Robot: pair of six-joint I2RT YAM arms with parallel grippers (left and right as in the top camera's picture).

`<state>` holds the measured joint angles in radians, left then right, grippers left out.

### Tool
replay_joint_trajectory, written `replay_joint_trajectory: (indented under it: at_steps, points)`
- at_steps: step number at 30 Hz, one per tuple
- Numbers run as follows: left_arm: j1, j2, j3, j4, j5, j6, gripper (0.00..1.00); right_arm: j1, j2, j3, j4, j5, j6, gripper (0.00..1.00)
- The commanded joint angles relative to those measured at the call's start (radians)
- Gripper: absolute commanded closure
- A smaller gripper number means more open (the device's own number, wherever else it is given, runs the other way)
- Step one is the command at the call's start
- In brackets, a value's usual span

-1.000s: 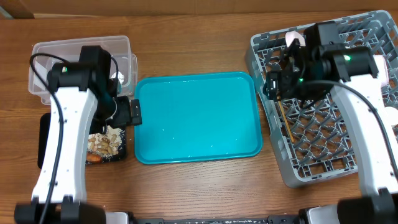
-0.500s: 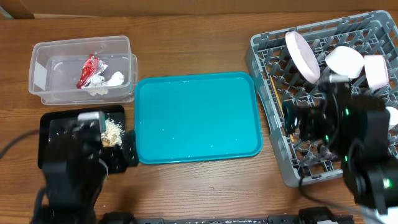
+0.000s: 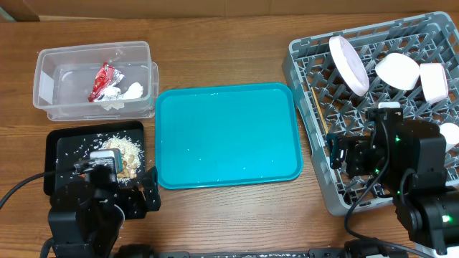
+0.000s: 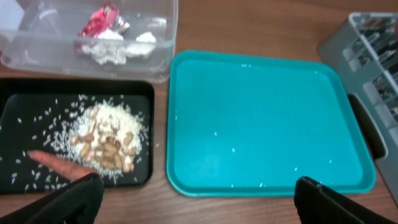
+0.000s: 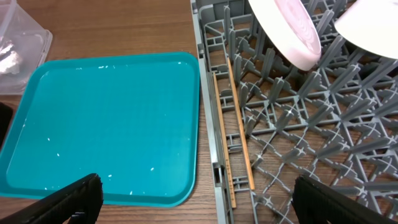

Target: Sort waste into correct bins and load items into the dishwasher

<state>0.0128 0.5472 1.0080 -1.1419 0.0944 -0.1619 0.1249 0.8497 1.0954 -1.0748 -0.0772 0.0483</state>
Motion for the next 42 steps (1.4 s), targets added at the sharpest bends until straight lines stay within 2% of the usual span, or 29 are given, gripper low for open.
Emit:
replay_joint_trajectory:
  at_steps: [1, 6, 11, 15, 22, 28, 34, 39, 42]
  points:
    - [0.000, -0.004, -0.011, -0.016, 0.010, -0.015, 0.00, -0.003, 0.012, -0.008, 0.002, 0.009, 0.005, 0.00]
    - [0.000, -0.004, -0.011, -0.033, 0.010, -0.015, 0.00, -0.003, 0.040, -0.008, 0.003, 0.017, 0.001, 0.00]
    - [0.000, -0.004, -0.011, -0.033, 0.010, -0.015, 0.00, -0.003, -0.012, -0.056, 0.195, 0.018, -0.005, 0.00]
    - [0.000, -0.004, -0.011, -0.033, 0.010, -0.015, 0.00, -0.003, -0.153, -0.190, 0.388, 0.017, -0.053, 0.00]
    - [0.000, -0.004, -0.011, -0.033, 0.010, -0.015, 0.01, -0.051, -0.491, -0.511, 0.661, 0.016, -0.055, 0.00]
    - [0.000, -0.004, -0.011, -0.033, 0.010, -0.015, 0.00, -0.084, -0.719, -0.746, 0.830, 0.017, -0.056, 0.00]
    - [0.000, -0.004, -0.011, -0.033, 0.010, -0.015, 0.00, -0.090, -0.827, -0.960, 1.051, 0.017, -0.055, 0.00]
    - [0.000, -0.004, -0.011, -0.033, 0.010, -0.015, 0.00, -0.090, -0.848, -1.089, 1.207, 0.017, -0.056, 0.00]
    - [0.000, -0.004, -0.011, -0.033, 0.010, -0.015, 0.00, -0.093, -0.847, -1.088, 1.112, 0.041, -0.055, 0.00]
